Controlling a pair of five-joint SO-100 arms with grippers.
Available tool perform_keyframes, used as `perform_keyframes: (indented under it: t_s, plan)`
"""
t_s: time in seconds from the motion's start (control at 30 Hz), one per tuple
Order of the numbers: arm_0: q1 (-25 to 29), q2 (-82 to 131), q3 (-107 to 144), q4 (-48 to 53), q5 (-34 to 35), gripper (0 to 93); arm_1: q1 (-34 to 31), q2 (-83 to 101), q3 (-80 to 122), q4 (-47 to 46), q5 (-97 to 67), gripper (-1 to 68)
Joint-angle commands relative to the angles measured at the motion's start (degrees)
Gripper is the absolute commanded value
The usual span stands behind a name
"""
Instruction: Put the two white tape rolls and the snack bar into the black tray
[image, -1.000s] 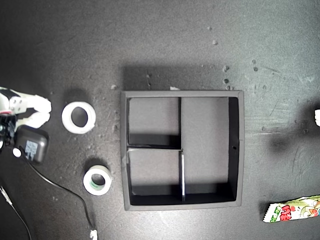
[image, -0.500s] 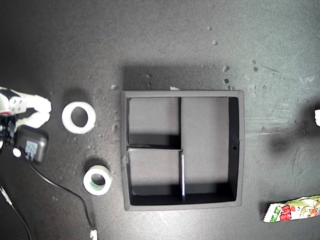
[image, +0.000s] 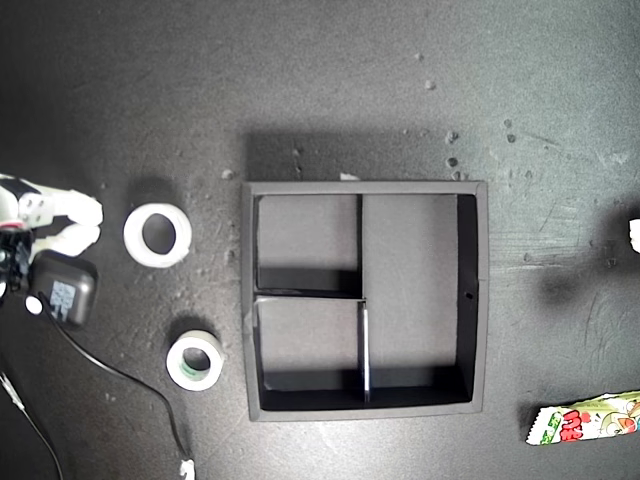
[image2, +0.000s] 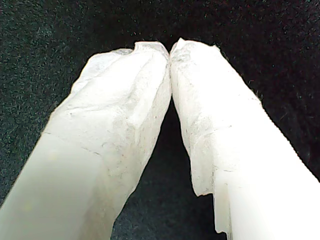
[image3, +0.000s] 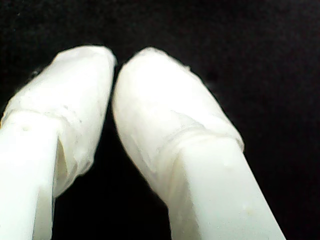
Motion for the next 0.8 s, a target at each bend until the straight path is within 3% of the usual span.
perform_keyframes:
  t_s: [0.0, 0.4, 0.5, 0.53, 0.57, 0.73, 0.77]
  plan:
    - [0.5, 2.9, 3.3, 2.3, -0.6, 0.2, -0.2, -0.4, 0.7, 0.3, -0.2, 0.0]
    - [0.6, 2.9, 3.3, 2.3, 0.3, 0.2, 0.0, -0.4, 0.7, 0.2, -0.4, 0.0]
    - [0.6, 2.9, 3.3, 2.2, -2.2, 0.2, 10.2, -0.4, 0.7, 0.1, -1.9, 0.0]
    - [0.3, 2.9, 3.3, 2.2, -11.1, 0.2, 14.0, -0.4, 0.7, 0.1, -1.8, 0.0]
    - [0.0, 2.9, 3.3, 2.2, -13.5, 0.2, 17.3, -0.4, 0.7, 0.1, -1.8, 0.0]
    - [1.3, 2.9, 3.3, 1.3, -18.5, 0.2, 25.4, -0.4, 0.7, 0.1, -1.8, 0.0]
    - [2.2, 2.9, 3.3, -0.6, -15.6, 0.2, 25.4, -0.4, 0.7, 0.1, -1.8, 0.0]
